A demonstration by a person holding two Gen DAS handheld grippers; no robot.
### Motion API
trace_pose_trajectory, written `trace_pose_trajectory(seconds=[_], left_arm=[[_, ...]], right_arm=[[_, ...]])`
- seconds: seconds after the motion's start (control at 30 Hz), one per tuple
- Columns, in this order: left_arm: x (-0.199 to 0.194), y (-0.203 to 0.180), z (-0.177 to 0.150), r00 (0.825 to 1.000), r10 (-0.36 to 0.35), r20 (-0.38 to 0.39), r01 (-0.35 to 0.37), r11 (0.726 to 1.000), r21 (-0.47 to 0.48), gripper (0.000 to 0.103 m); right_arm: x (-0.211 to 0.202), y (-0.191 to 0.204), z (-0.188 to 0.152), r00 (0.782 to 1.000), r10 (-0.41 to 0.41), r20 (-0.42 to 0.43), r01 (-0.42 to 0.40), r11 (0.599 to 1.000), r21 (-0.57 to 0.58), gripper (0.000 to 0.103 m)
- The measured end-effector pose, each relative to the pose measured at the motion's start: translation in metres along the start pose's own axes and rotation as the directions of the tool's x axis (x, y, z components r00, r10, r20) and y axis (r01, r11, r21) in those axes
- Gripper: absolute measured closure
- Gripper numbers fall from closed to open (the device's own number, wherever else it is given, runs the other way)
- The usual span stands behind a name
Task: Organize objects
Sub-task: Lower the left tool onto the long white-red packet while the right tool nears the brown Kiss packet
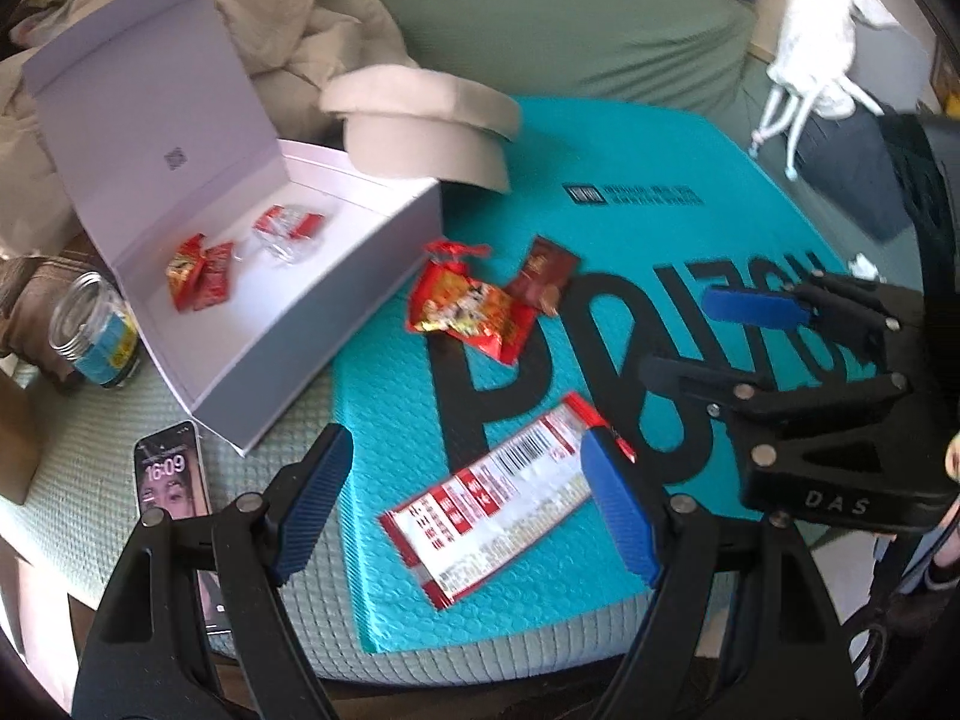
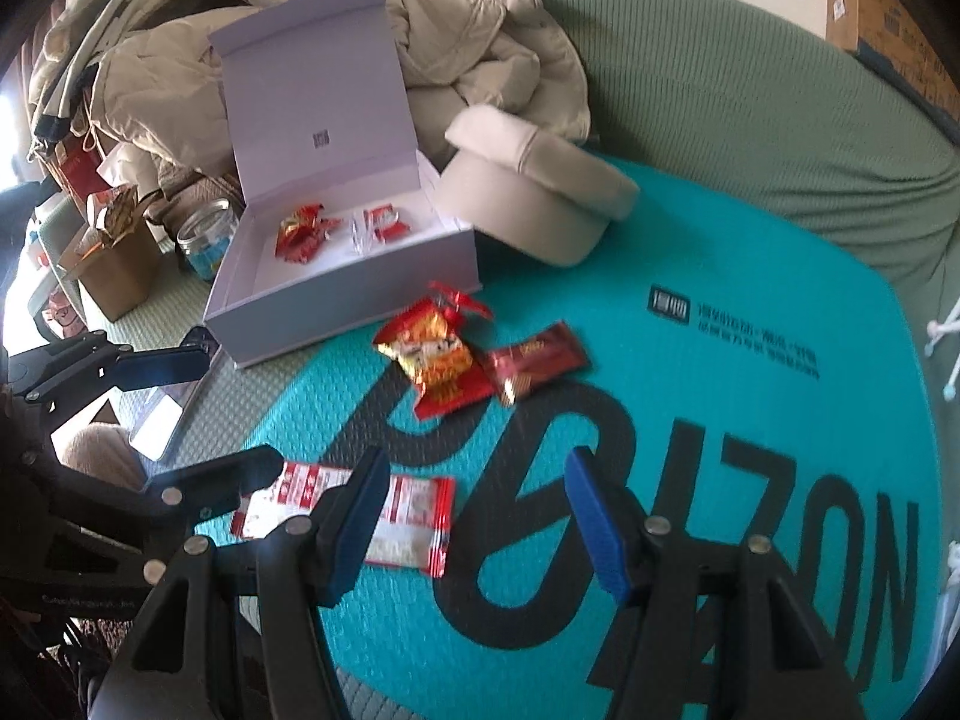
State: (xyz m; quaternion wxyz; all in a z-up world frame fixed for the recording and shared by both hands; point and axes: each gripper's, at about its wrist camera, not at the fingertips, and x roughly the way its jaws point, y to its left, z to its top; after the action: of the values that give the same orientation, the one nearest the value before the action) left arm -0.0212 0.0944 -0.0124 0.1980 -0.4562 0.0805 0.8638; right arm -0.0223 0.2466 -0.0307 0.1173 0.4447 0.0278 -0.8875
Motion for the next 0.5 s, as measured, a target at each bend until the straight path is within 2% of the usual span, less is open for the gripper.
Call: trace_pose_trajectory(seconds=[0.3, 0.5], left_arm=[[0.024, -0.002, -0.016, 0.995, -0.060, -0.075, 0.061, 0.998, 0.017, 0.025], [0.038, -0.014, -0.022, 0.989, -0.095, -0.117, 0.104, 0.992, 0.075, 0.025]], right_arm=[[0.018, -0.002, -0.017, 0.998, 0.035, -0.051, -0.036, 0.999, 0.000, 0.041], [0.035, -0.006, -0.026, 0.994, 0.057, -0.096, -0.057, 0.998, 0.010, 0.041]])
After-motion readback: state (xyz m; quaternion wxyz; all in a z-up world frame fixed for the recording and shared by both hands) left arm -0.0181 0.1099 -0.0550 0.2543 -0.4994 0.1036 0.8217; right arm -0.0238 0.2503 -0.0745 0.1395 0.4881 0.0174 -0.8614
